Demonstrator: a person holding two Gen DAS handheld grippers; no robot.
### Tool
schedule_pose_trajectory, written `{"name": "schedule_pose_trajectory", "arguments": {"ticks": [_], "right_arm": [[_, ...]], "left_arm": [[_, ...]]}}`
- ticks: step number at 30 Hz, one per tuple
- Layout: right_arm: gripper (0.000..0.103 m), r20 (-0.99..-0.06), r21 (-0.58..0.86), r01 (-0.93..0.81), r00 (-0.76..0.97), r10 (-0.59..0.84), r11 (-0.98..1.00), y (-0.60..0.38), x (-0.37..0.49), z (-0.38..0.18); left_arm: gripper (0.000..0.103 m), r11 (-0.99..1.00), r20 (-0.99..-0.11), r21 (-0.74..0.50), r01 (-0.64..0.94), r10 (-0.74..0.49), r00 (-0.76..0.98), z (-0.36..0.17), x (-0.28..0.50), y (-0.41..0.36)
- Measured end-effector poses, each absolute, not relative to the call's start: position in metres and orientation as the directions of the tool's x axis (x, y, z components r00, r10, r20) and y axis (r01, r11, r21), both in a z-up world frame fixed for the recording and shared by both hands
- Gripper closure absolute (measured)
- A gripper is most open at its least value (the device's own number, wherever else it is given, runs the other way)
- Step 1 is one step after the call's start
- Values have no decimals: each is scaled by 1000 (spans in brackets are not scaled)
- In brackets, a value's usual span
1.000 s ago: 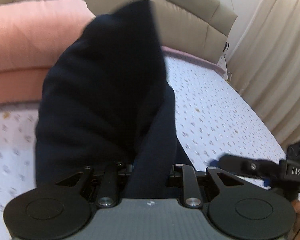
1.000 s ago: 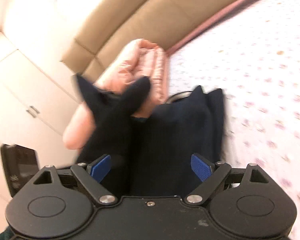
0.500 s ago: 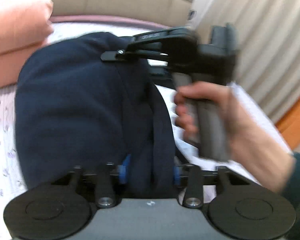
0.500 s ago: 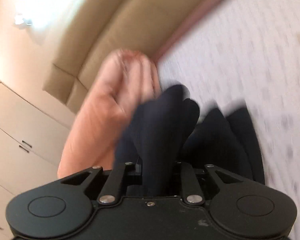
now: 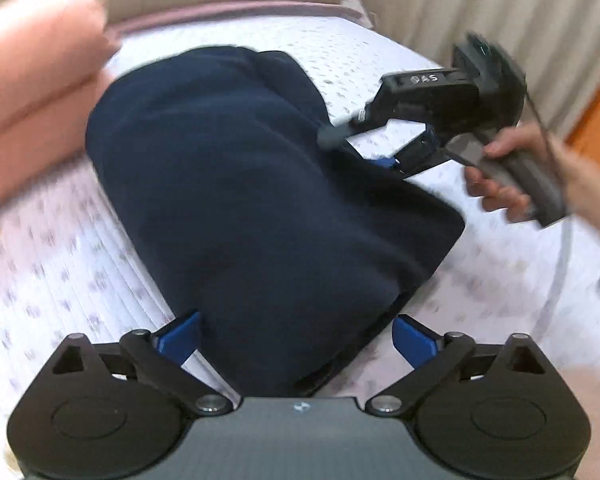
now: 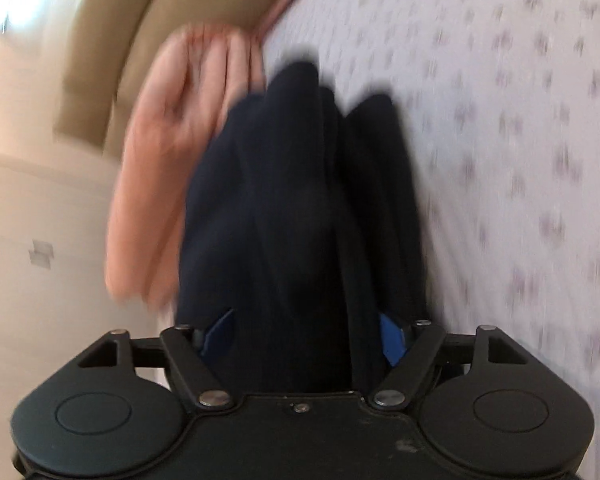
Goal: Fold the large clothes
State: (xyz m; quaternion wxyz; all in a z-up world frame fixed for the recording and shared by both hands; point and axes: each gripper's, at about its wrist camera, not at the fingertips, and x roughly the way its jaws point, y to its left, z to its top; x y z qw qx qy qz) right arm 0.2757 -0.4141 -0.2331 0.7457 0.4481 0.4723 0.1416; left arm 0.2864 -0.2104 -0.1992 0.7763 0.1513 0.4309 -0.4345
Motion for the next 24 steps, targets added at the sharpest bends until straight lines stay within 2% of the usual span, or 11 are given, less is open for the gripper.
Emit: {"name": "schedule_pose_trajectory", "arguments": {"ticks": [2,3,5,8,12,15,16,17,19,21,24], "right_arm": [[62,-623,761,232,522,582,606,-398,264,-233],[79,-615,758,232,563,552,609,-392,259,-229],[81,-573,765,194,642,510,614,-382,247,-210],[84,-457,782,94,759,464,616,-392,224,-180],[85,-663,638,201,636,396,744,-388,242,-219],[74,-704,614,227,590,395,756,-382,252,-225],[58,-714,594,225,590,377,773,-379,253,-215],[51,-729,553,216,594,341,805,-380,244,-202],[34,-756,431,171,604,251,886,-368,237,-177],[15,-732,379,95,639,235,921,-359,231,-157],[13,-665,393,-24,683,302,919,-335,234,-138]], "left_arm": [[1,601,-797,-54,797,-506,328,-209,279,-213],[11,624,-798,5,781,-468,379,-215,278,-217],[30,662,-816,115,740,-362,450,-223,281,-221],[43,676,-842,76,733,-350,411,-225,287,-214],[44,634,-837,141,760,-333,434,-228,276,-224],[43,607,-850,145,781,-327,412,-222,267,-225],[43,604,-866,101,791,-338,369,-215,267,-219],[41,597,-868,66,799,-360,341,-208,264,-213],[27,579,-845,-6,816,-438,305,-183,258,-196],[4,594,-805,-22,804,-488,338,-157,264,-186],[1,684,-737,-54,727,-519,434,-138,292,-179]]}}
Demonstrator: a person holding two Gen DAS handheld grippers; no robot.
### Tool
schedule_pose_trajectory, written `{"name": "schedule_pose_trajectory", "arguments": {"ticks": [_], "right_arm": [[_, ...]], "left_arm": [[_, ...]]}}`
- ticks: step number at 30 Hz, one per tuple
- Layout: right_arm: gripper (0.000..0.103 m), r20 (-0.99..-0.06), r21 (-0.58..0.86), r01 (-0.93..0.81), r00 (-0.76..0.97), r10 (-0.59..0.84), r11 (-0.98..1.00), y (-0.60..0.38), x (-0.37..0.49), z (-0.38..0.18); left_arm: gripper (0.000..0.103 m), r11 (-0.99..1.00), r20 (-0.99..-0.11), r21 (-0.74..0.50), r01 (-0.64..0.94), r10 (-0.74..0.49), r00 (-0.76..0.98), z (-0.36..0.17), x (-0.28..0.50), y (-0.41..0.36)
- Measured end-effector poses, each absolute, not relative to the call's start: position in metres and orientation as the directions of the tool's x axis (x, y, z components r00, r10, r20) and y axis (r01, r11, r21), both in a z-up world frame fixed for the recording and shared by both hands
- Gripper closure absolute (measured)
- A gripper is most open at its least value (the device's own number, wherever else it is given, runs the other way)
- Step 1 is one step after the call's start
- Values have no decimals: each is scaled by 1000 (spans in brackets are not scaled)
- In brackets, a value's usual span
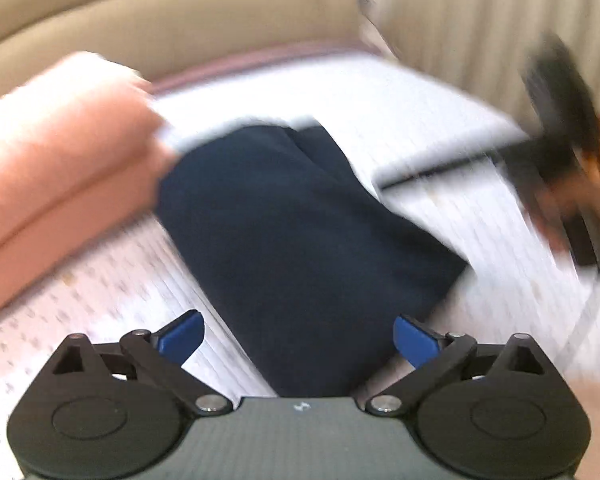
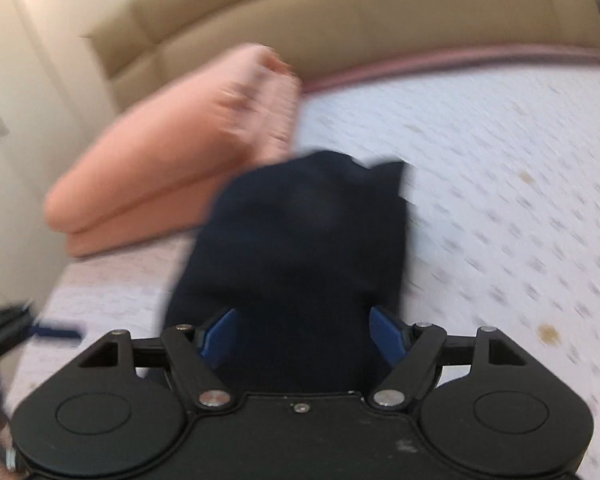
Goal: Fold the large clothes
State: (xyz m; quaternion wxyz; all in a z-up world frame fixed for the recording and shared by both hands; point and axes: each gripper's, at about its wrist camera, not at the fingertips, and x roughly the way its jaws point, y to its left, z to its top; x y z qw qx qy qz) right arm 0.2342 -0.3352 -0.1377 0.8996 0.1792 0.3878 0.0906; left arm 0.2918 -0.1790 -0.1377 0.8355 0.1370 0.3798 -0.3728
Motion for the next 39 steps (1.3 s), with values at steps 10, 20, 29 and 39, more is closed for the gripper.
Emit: {"name": "schedule_pose_trajectory", "arguments": {"ticks": [10,20,29,39], "right_arm": [[14,-860,174,-178,452,238,969,-296,233,-222],[7,-713,388,16,639,289,922,-310,327,-147],[0,-753,322,212,648,113,923,-290,437,-218],[5,-677,426,129,702,221,895,-345,387,-167]], "left_arm": [[0,680,-721,-583,446,-685,102,-264,370,-145],[0,638,-718,-540,550,-689,95,-262,357,-142],[0,558,-839,-128,820,-502,210,-271,304,-198],[1,605,-759,-364,708,-633,151,-228,319,-149]]}}
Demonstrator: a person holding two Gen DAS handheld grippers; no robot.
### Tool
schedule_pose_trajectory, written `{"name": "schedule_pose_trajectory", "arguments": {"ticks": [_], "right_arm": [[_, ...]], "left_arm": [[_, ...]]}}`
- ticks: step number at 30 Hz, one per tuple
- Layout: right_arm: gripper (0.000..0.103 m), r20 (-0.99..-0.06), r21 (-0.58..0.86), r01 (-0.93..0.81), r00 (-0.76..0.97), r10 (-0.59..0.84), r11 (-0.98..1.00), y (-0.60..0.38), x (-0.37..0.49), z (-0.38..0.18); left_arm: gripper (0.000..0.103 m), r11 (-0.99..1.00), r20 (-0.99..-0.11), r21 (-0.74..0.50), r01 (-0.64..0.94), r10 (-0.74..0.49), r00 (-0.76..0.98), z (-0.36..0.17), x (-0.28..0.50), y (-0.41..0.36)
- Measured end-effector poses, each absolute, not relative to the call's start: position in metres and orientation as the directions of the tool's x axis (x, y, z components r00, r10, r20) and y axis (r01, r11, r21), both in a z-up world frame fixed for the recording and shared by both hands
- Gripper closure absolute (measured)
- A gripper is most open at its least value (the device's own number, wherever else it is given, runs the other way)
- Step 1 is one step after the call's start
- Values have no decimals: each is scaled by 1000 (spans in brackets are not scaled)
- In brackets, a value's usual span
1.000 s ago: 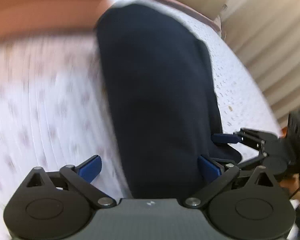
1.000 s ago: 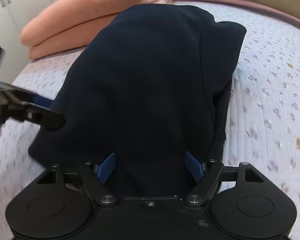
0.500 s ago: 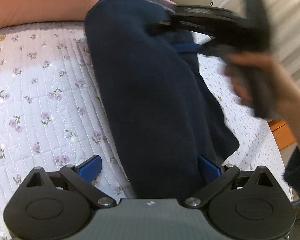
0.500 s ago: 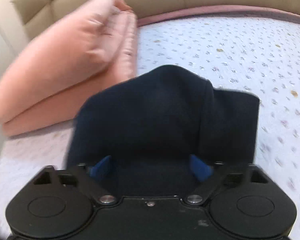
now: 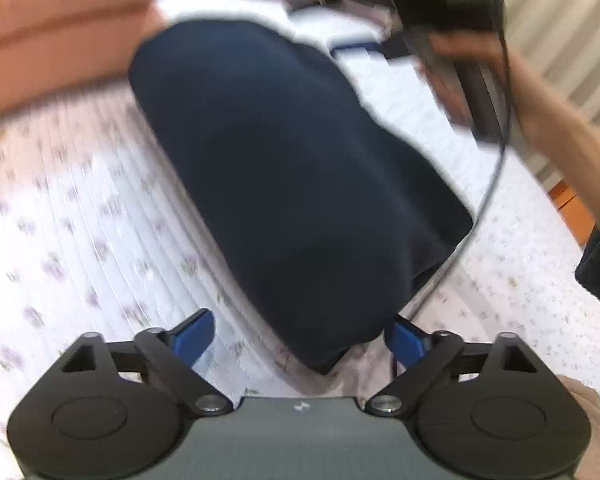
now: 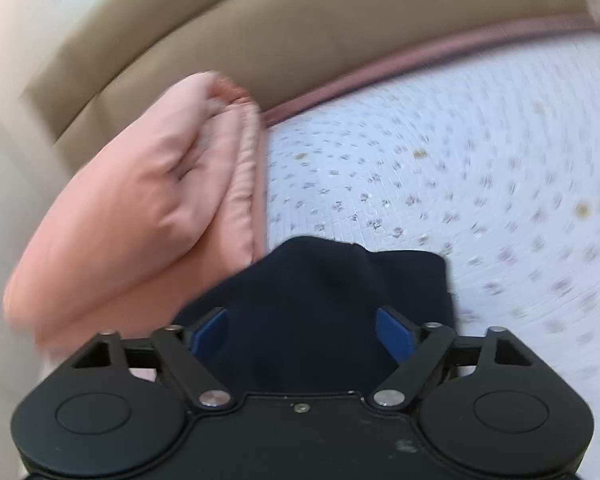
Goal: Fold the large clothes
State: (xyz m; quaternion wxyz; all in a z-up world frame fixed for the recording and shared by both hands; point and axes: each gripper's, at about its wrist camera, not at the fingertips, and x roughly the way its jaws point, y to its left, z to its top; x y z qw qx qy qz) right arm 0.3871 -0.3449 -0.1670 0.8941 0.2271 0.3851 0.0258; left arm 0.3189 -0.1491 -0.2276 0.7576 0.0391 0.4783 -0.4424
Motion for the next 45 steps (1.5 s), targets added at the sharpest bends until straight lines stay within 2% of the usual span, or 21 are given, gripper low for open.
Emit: {"name": "schedule_pose_trajectory", "arguments": {"ticks": [3,4,6,8,11,15,19,23,29,32,37,39,41,43,45], "right_arm": [[4,-736,370,-2,609,295,929,-327,358,-170],[3,-764,342,-49,567,308,938,-318,347,-177],[1,-854,190,-103,474,216,976,-302,330,-204],[0,-904,39,-106,420,81,994,-308,313,-231],[0,-913,180,56,380,146,982,-349,296,-237],[1,-901,183,63,409,142,981,-363,289,-217],[1,-796,434,113,513,322,894,-385,296,-206],[1,-754,523,140,536,380,840,-394,316,-222],[0,-664,687,153,530,527,711,-399,337,-260],[0,-598,714,57,567,566,698,-404,334,-258],[0,-602,693,-25,530,598,721,-392,351,-261],[0,-617,703,8,504,604,711,-390,355,-261],[11,-647,694,76,502,574,716,-383,354,-259],[39,-661,682,95,505,555,726,-369,352,-253],[51,-641,702,105,524,561,704,-365,348,-247]], "left_arm": [[1,633,-801,-265,728,-565,199,-229,321,-160],[3,637,-809,-278,719,-559,183,-231,322,-161],[8,644,-811,-334,688,-568,139,-233,324,-157],[8,655,-816,-337,676,-562,137,-231,321,-149],[7,668,-812,-343,661,-565,149,-217,321,-132],[0,689,-756,-437,579,-630,179,-195,349,-123],[0,701,-737,-501,508,-653,174,-191,395,-140],[0,679,-703,-600,423,-700,125,-204,434,-161],[0,694,-709,-623,361,-696,113,-236,464,-183],[0,698,-716,-623,354,-691,103,-254,471,-191],[0,650,-650,-694,310,-751,117,-276,476,-192],[10,658,-657,-670,344,-741,138,-273,472,-197],[19,671,-670,-649,360,-727,147,-268,469,-199],[24,672,-670,-650,355,-727,148,-264,469,-197],[29,666,-662,-652,363,-733,157,-255,466,-196]]}}
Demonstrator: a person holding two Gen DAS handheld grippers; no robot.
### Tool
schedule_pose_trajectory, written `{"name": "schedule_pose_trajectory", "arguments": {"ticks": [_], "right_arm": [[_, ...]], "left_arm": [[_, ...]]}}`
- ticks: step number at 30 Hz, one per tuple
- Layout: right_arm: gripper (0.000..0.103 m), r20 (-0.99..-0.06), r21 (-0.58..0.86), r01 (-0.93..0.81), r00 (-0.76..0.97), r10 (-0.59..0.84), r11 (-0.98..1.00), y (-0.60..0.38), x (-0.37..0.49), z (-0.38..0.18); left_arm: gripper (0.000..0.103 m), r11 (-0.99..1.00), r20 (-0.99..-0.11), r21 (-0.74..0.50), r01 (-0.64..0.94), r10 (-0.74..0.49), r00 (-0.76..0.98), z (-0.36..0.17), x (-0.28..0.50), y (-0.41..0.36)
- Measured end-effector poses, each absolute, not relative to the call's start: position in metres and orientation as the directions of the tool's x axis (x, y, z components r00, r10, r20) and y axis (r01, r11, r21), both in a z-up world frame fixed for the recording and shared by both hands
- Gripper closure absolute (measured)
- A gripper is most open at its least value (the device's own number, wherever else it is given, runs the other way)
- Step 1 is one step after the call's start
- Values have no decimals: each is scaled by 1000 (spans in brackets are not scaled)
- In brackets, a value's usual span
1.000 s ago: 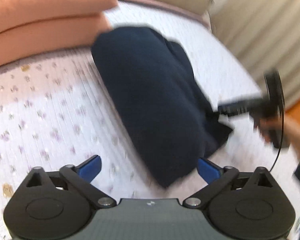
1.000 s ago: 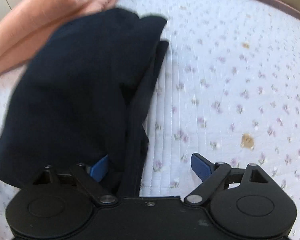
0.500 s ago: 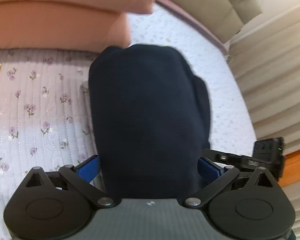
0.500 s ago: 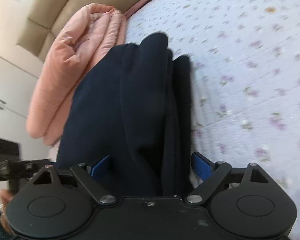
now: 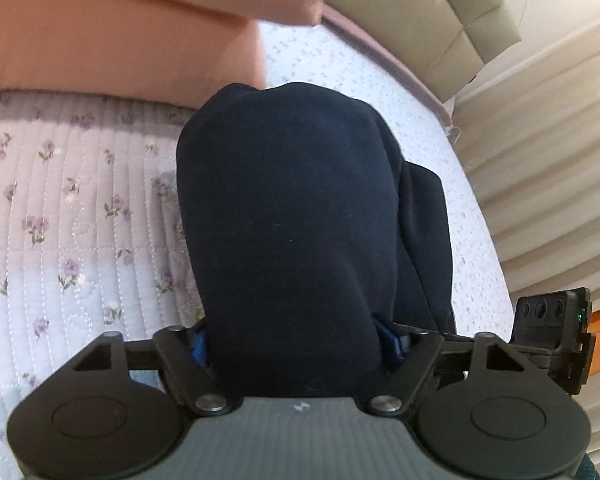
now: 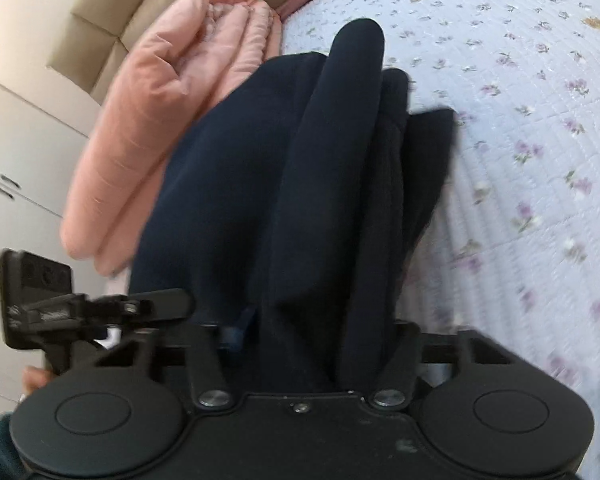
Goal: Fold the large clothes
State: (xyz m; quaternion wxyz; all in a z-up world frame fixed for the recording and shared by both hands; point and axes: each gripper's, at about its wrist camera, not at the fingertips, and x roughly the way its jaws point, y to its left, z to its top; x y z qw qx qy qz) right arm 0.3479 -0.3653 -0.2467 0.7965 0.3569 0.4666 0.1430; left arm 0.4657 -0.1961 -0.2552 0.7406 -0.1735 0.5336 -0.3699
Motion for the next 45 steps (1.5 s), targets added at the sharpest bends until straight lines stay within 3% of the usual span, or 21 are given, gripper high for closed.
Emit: {"name": "schedule_pose_trajectory", "arguments": {"ticks": [3,17,22,27,30,33,35,38,41,43,45], "right_arm": [[58,-606,727,110,568,557,678,-363,338,-231],[58,-525,721,-61,603,601,690,-276,260,-68],[58,-557,703,-96,541,630,705,-222,216,-64],[58,-572,732,-55,492,656,679,-189,198,-111],[58,-594,719,-39,486,642,694,-178,197,-149],[54,-687,639,-9,443,576,769,-178,197,-194],[27,-749,561,-9,421,512,828,-180,199,-220],[26,-750,571,50,436,497,819,-197,193,-215],[26,-764,467,-11,499,409,884,-201,168,-176],[13,-756,458,-89,485,440,884,-188,157,-162],[11,-821,372,-144,411,397,917,-172,150,-170]], "left_arm": [[31,643,-634,-674,363,-756,163,-235,458,-192],[30,599,-557,-676,430,-797,234,-77,352,-80],[28,619,-578,-671,408,-782,234,-90,297,-28],[25,628,-577,-732,265,-778,249,-142,278,18],[24,666,-619,-720,196,-744,252,-183,282,30],[24,733,-699,-665,144,-679,226,-219,283,38],[25,752,-718,-639,166,-659,224,-228,274,49],[14,725,-699,-652,222,-688,197,-224,258,57],[14,795,-808,-506,335,-573,139,-226,237,34],[10,798,-825,-481,362,-552,122,-231,222,25],[8,820,-845,-459,341,-522,117,-239,215,25]]}}
